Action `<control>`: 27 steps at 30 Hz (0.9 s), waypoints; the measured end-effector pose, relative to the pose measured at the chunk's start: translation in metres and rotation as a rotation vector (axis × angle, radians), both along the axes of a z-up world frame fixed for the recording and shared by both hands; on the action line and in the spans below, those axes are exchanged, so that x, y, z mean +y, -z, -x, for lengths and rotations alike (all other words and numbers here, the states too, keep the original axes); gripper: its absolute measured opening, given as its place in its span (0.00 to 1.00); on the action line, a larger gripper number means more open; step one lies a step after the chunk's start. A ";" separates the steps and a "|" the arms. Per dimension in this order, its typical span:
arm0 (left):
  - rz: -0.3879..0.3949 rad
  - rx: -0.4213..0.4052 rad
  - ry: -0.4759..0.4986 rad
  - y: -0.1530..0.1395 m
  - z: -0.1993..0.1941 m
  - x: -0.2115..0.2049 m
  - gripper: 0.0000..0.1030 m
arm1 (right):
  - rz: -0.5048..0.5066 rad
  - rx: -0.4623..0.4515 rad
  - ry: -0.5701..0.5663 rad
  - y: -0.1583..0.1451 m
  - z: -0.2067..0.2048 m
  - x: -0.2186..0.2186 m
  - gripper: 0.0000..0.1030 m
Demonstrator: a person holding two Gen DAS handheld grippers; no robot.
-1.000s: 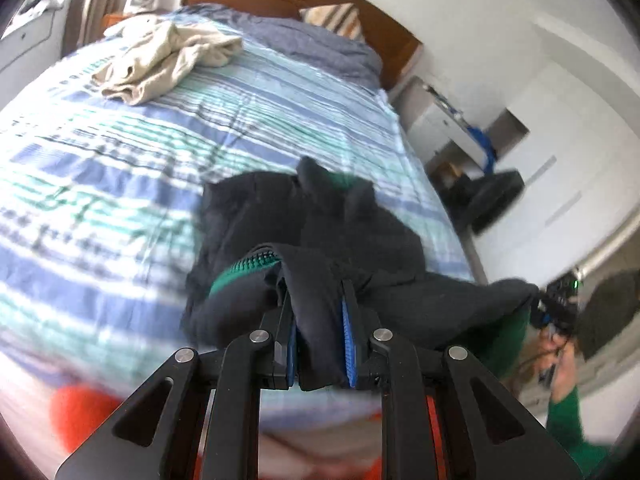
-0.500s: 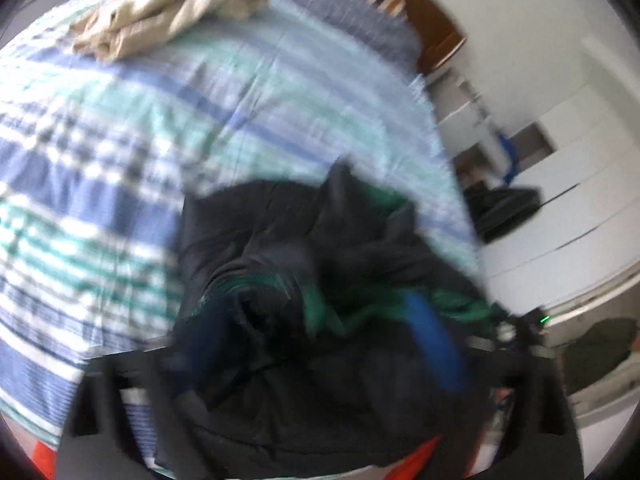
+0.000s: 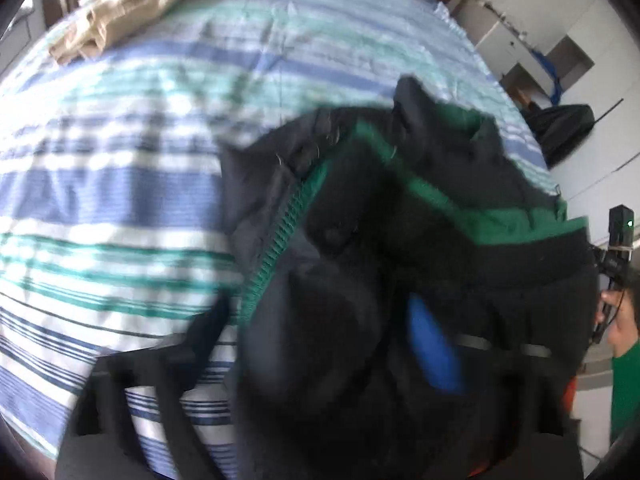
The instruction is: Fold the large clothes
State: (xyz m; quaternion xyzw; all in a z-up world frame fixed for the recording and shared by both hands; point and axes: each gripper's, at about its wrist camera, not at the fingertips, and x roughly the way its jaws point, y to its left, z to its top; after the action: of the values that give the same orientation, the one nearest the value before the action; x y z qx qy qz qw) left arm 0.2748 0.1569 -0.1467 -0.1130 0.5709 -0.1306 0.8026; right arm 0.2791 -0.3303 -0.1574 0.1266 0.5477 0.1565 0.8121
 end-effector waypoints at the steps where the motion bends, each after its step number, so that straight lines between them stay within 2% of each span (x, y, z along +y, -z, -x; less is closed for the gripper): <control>1: -0.003 -0.005 -0.010 0.001 0.003 -0.001 0.41 | 0.040 -0.018 -0.004 -0.001 0.004 0.005 0.30; 2: -0.029 -0.033 -0.013 -0.004 0.009 -0.003 0.21 | 0.070 -0.041 -0.001 -0.006 0.009 0.008 0.19; 4: -0.054 -0.081 -0.007 -0.021 0.018 -0.005 0.12 | 0.117 -0.094 0.011 -0.023 0.019 0.009 0.14; 7: -0.061 -0.216 -0.038 -0.066 0.027 -0.006 0.11 | 0.155 -0.218 0.057 -0.064 0.021 0.009 0.13; 9: -0.066 -0.319 -0.079 -0.097 0.022 -0.011 0.11 | 0.169 -0.335 0.089 -0.101 0.016 0.011 0.13; 12: -0.119 -0.437 -0.153 -0.123 0.005 -0.021 0.11 | 0.198 -0.442 0.133 -0.131 -0.004 0.017 0.12; 14: -0.152 -0.474 -0.209 -0.122 -0.011 -0.025 0.11 | 0.208 -0.474 0.177 -0.136 -0.022 0.017 0.12; 16: -0.211 -0.497 -0.249 -0.109 -0.028 -0.029 0.12 | 0.209 -0.464 0.212 -0.123 -0.038 0.015 0.12; 18: -0.289 -0.484 -0.260 -0.077 -0.050 -0.039 0.12 | 0.225 -0.429 0.238 -0.097 -0.053 0.014 0.12; 19: -0.313 -0.471 -0.255 -0.066 -0.055 -0.041 0.12 | 0.236 -0.397 0.249 -0.077 -0.060 0.014 0.12; 22: -0.413 -0.391 -0.229 -0.005 -0.072 -0.049 0.17 | 0.269 -0.275 0.292 -0.007 -0.074 0.006 0.12; 23: -0.414 -0.360 -0.228 0.016 -0.075 -0.047 0.22 | 0.257 -0.235 0.308 0.019 -0.074 0.002 0.12; 24: -0.377 -0.359 -0.240 0.028 -0.074 -0.043 0.23 | 0.219 -0.217 0.322 0.036 -0.074 -0.002 0.13; 27: -0.357 -0.387 -0.253 0.033 -0.072 -0.041 0.25 | 0.157 -0.249 0.359 0.054 -0.071 -0.009 0.14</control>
State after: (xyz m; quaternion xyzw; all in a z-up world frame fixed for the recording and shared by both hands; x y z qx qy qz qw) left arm 0.3469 0.1157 -0.1799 -0.0133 0.4024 0.0539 0.9138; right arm 0.3502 -0.3397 -0.2109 0.1380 0.4226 -0.0192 0.8955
